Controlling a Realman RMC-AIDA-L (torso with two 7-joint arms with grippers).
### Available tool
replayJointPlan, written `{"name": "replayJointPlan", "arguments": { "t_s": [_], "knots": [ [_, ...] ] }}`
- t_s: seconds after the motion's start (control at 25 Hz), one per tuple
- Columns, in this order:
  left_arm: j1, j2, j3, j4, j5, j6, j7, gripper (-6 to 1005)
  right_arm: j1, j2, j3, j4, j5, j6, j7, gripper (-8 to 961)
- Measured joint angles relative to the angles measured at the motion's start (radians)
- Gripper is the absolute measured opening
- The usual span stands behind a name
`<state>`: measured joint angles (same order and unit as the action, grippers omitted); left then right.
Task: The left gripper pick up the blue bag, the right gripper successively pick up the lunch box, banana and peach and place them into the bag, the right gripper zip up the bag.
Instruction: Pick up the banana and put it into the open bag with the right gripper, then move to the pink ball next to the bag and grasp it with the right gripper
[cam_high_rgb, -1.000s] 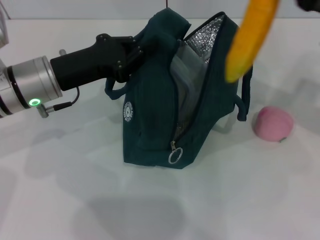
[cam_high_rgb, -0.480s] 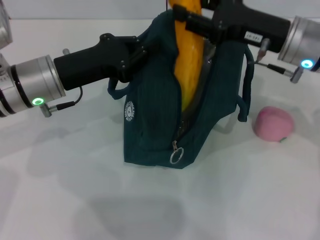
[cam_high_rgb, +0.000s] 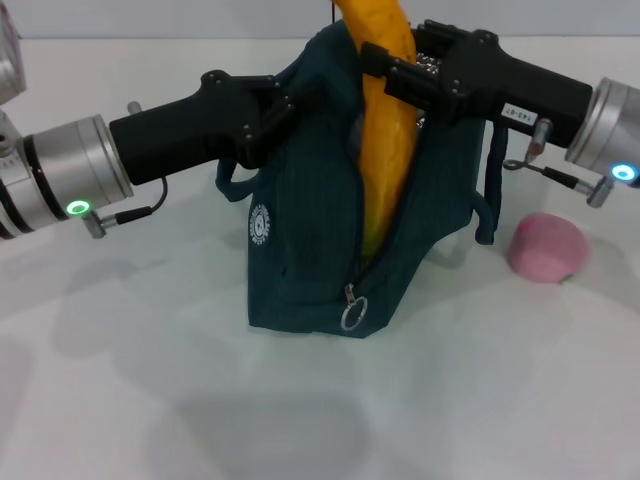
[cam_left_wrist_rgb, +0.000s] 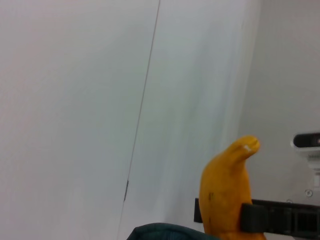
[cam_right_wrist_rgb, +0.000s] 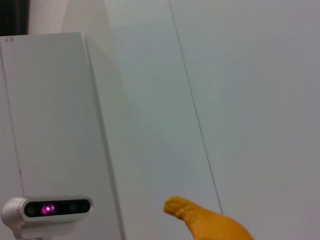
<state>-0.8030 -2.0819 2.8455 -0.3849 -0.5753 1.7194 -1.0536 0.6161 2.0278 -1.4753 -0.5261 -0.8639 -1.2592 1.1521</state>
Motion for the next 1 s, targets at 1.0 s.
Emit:
{"name": "replayJointPlan", "arguments": {
  "t_s": [1.0],
  "knots": [
    [0.016, -0.003, 0.0, 0.002, -0.001, -0.001, 0.003, 46, -0.372, -0.019, 0.237, 0.141, 0.0, -0.175, -0.356, 818]
  ]
}}
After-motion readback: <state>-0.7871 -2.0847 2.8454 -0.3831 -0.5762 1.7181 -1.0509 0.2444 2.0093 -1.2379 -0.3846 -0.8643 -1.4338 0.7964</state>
